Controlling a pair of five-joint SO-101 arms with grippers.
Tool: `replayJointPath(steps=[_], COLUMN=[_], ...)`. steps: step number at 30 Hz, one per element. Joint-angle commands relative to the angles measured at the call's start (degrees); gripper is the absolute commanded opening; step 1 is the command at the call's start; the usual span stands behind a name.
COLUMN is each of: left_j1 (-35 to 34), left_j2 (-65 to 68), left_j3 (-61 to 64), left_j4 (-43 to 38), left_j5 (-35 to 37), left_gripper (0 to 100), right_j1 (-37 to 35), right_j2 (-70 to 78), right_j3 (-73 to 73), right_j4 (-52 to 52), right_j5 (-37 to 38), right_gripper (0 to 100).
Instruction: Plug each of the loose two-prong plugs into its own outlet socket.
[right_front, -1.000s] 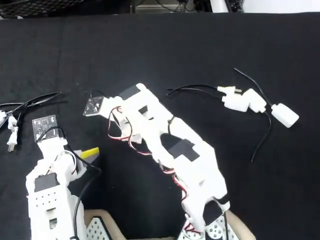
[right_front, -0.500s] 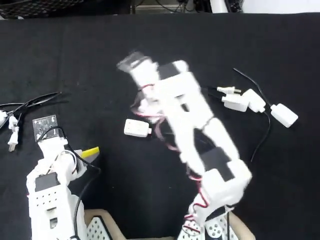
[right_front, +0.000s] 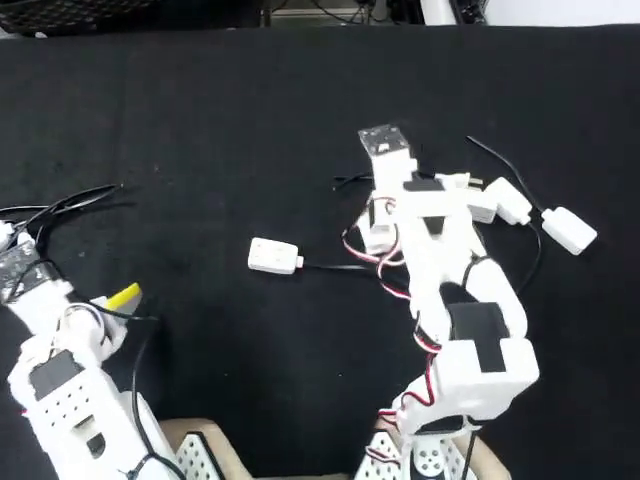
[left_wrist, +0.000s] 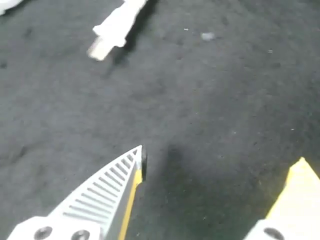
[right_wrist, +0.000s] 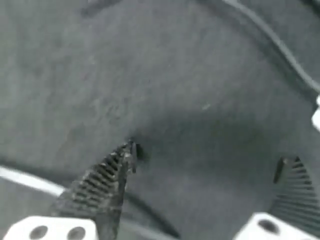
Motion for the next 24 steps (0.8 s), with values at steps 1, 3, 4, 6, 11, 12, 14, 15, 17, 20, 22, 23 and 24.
replayJointPath(steps=[1,3,4,6,11,12,14,15,17,20,22,23,24], left_j1=[-3.74,-6.11,-7.6,-11.21,-15.34,-15.43,-15.52,-15.52,-15.43,-15.25,-15.25,-15.25,-15.08], left_j2=[-0.62,-0.62,-0.53,-0.09,2.9,4.66,9.67,12.66,19.87,31.65,39.03,42.46,45.54], left_j3=[-5.05,-7.78,-10.07,-16.13,-28.0,-29.32,-31.52,-32.4,-34.07,-36.26,-38.46,-39.87,-41.45], left_j4=[4.31,6.42,7.82,10.99,15.74,15.91,15.38,14.59,11.43,3.52,-0.88,-2.46,-3.6], left_j5=[-5.63,-9.93,-11.6,-14.15,-20.4,-21.45,-23.21,-23.91,-24.88,-26.9,-28.31,-28.92,-29.27], left_gripper=[43,43,43,43,43,43,43,43,43,43,43,43,43], right_j1=[0.53,0.53,0.62,0.62,0.62,0.62,0.62,0.62,0.62,0.62,0.62,0.62,0.53], right_j2=[-3.3,-3.3,-3.3,-3.12,-2.95,-2.95,-2.86,-2.86,-2.86,-2.86,-2.86,-2.86,-2.86], right_j3=[2.59,2.59,2.59,2.59,2.59,2.59,2.59,2.59,2.59,2.59,2.59,2.59,2.59], right_j4=[-6.77,-6.77,-6.77,-6.77,-6.86,-6.86,-6.86,-6.86,-6.86,-6.95,-7.03,-7.03,-7.03], right_j5=[-0.44,-0.44,-0.44,-0.44,-0.44,-0.44,-0.44,-0.44,-0.44,-0.44,-0.44,-0.44,-0.44], right_gripper=[43.1,43.1,43.1,43.1,43.1,43.1,43.1,43.1,43.1,43.1,43.1,43.1,43.1])
